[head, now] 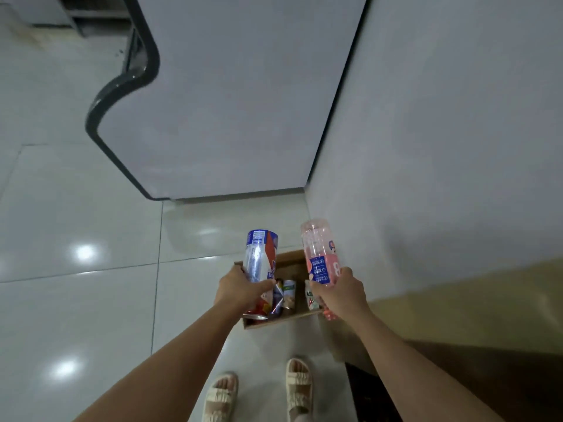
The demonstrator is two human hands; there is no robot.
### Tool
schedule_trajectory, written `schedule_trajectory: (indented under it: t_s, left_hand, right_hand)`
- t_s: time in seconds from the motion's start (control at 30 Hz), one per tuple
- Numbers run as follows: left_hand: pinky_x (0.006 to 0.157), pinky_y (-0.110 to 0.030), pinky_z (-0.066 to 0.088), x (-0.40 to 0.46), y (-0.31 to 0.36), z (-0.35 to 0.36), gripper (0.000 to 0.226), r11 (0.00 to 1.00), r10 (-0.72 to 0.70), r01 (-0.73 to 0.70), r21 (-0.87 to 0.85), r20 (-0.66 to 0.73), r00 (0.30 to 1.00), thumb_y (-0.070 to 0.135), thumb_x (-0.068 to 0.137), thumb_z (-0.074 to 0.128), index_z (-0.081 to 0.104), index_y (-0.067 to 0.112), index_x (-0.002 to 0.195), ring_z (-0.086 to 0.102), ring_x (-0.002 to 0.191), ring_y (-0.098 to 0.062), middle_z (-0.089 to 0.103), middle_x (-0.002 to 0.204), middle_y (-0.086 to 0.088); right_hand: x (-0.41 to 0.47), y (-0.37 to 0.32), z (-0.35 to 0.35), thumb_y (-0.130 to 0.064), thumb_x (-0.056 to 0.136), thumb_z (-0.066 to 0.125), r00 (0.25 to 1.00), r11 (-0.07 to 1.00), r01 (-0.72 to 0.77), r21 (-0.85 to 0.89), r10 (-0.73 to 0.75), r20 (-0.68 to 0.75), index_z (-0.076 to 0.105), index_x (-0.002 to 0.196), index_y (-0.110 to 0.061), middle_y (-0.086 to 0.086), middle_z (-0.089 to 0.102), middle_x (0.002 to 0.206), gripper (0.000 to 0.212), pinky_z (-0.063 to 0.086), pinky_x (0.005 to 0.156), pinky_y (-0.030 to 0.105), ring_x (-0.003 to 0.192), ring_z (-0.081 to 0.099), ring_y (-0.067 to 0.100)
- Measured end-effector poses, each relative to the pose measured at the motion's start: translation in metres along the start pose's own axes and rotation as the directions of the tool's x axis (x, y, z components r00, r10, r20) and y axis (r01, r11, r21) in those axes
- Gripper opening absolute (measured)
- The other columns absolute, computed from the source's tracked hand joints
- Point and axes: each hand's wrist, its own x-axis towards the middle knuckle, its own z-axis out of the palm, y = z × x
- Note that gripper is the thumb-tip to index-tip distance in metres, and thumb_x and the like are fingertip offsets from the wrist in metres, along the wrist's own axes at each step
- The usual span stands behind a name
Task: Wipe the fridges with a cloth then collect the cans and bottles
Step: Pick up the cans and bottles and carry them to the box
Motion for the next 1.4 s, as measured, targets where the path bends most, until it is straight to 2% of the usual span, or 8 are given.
schedule_trajectory:
  t_s: [0.2,0.43,0.57,0.67,0.8,0.93,1.17,1.4]
  left_hand:
    - [0.073,-0.034,0.056,0.049,-0.036,0.076,0.062,0.989,-0.139,0.141,-0.04,0.037,0.99,0.046,0.066,0.076,0.049,0.015,0.112,0.062,0.086,-0.018,0.061,0.102,-0.003]
    - [0.062,-0.025,0.049,0.167,-0.094,0.157,0.061,0.978,-0.209,0.207,0.032,0.071,0.975,0.052,0.066,0.075,0.046,0.017,0.108,0.056,0.074,-0.01,0.055,0.092,0.003]
    - [0.062,-0.025,0.049,0.235,-0.131,0.21,0.068,0.974,-0.223,0.218,0.068,0.074,0.972,0.05,0.069,0.074,0.043,0.016,0.119,0.056,0.082,-0.012,0.06,0.111,-0.003]
    - [0.08,-0.037,0.055,0.279,-0.16,0.246,0.072,0.971,-0.231,0.227,0.072,0.063,0.971,0.048,0.071,0.073,0.039,0.014,0.125,0.06,0.099,-0.021,0.057,0.12,-0.007]
    - [0.081,-0.037,0.053,0.324,-0.197,0.29,0.073,0.961,-0.255,0.251,0.117,0.023,0.967,0.049,0.072,0.071,0.037,0.013,0.126,0.058,0.106,-0.026,0.054,0.123,-0.01]
    - [0.084,-0.041,0.053,0.355,-0.226,0.324,0.075,0.946,-0.298,0.296,0.131,-0.005,0.955,0.048,0.071,0.073,0.035,0.015,0.127,0.057,0.107,-0.027,0.052,0.123,-0.011]
    - [0.091,-0.043,0.049,0.377,-0.238,0.339,0.081,0.952,-0.252,0.249,0.181,-0.005,0.968,0.043,0.07,0.074,0.035,0.01,0.133,0.053,0.113,-0.03,0.05,0.128,-0.014]
    - [0.082,-0.036,0.051,0.335,-0.212,0.298,0.063,0.963,-0.249,0.24,0.125,0.066,0.966,0.034,0.077,0.07,0.038,0.015,0.128,0.058,0.103,-0.024,0.056,0.121,-0.01]
  right_hand:
    - [0.065,0.05,0.05,-0.043,0.076,0.073,0.988,0.996,-0.084,-0.02,0.086,0.127,0.047,0.121,-0.012,-0.008,0.05,0.085,0.061,0.033,0.048,0.014,0.062,0.046,0.0]
    - [0.171,0.105,0.134,-0.029,0.08,0.072,0.955,0.978,-0.199,0.063,0.179,0.234,0.053,0.098,-0.019,-0.009,0.058,0.069,0.028,0.033,0.033,0.006,0.046,0.054,-0.002]
    - [0.233,0.135,0.191,-0.03,0.079,0.073,0.941,0.965,-0.245,0.093,0.214,0.262,0.05,0.119,-0.009,-0.001,0.062,0.084,0.051,0.039,0.042,0.007,0.064,0.06,0.008]
    - [0.274,0.161,0.234,-0.039,0.077,0.073,0.947,0.968,-0.249,0.022,0.239,0.216,0.039,0.134,-0.009,0.008,0.058,0.116,0.072,0.042,0.068,0.021,0.089,0.057,0.018]
    - [0.314,0.194,0.29,-0.044,0.076,0.072,0.929,0.961,-0.275,-0.04,0.276,0.247,0.043,0.132,-0.009,0.009,0.056,0.119,0.072,0.037,0.055,0.021,0.086,0.054,0.019]
    - [0.348,0.215,0.33,-0.041,0.075,0.074,0.92,0.949,-0.312,-0.043,0.313,0.234,0.038,0.135,-0.012,0.009,0.054,0.126,0.076,0.029,0.046,0.018,0.105,0.058,0.026]
    - [0.366,0.228,0.354,-0.046,0.078,0.069,0.928,0.966,-0.251,-0.065,0.259,0.266,0.03,0.14,-0.01,0.009,0.049,0.134,0.082,0.036,0.072,0.021,0.115,0.053,0.026]
    - [0.329,0.198,0.313,-0.041,0.081,0.066,0.93,0.973,-0.146,-0.176,0.196,0.312,0.038,0.135,-0.011,0.011,0.046,0.136,0.068,0.04,0.082,0.028,0.117,0.051,0.028]
